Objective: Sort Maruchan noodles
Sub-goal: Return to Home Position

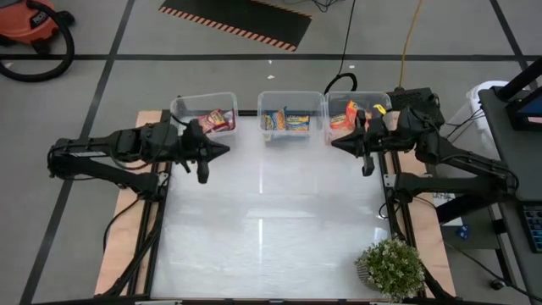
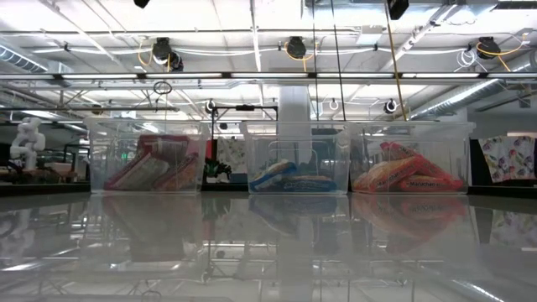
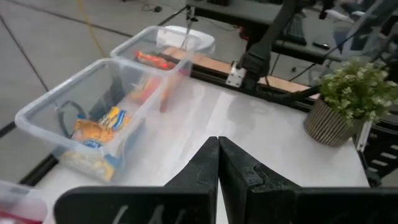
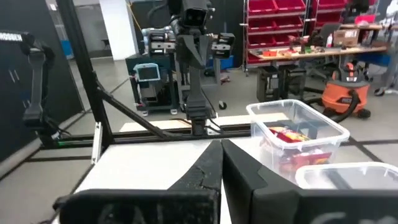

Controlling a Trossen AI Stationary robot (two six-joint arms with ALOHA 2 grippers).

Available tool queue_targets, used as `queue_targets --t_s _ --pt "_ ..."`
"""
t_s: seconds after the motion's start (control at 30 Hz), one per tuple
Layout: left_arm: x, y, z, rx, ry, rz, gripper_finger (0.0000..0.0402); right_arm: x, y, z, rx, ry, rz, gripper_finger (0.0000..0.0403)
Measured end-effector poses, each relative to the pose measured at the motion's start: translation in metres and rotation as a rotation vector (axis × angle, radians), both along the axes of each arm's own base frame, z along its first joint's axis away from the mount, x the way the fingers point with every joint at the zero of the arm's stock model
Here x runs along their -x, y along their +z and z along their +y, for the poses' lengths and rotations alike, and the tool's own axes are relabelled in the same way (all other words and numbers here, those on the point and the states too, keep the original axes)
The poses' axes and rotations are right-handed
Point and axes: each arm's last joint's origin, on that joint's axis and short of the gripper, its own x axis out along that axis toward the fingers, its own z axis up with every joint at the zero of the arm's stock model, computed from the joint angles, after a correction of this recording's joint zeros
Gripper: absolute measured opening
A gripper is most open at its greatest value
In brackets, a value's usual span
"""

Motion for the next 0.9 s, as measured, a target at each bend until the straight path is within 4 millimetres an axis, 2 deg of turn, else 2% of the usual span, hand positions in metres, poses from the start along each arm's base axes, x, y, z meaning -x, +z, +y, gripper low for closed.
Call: queue_targets --t_s 0.23,0.5,0.6,0.8,0.9 --pt "-0.001 -0.003 0.001 -0.046 -0.013 -0.018 0.0010 0.003 -0.019 0.001 0.068 0.007 -0.029 0.0000" --pt "-0.022 -0.061 0.001 -0.044 -0.017 -0.192 0.0010 0.005 -0.050 0.002 0.023 0.005 -0.002 0.0000" --pt "-0.023 -0.080 0.002 -0.055 -0.005 -0.173 0.0010 0.006 -0.060 0.002 0.011 0.003 -0.034 0.0000" --pt "-0.021 -0.101 0.000 -0.003 -0.008 -0.067 0.0010 0.006 -0.081 0.001 0.044 -0.020 -0.086 0.0000" --pt "-0.020 -0.103 0.001 0.025 0.008 -0.054 0.0010 0.005 -0.088 0.001 0.054 -0.025 -0.099 0.0000"
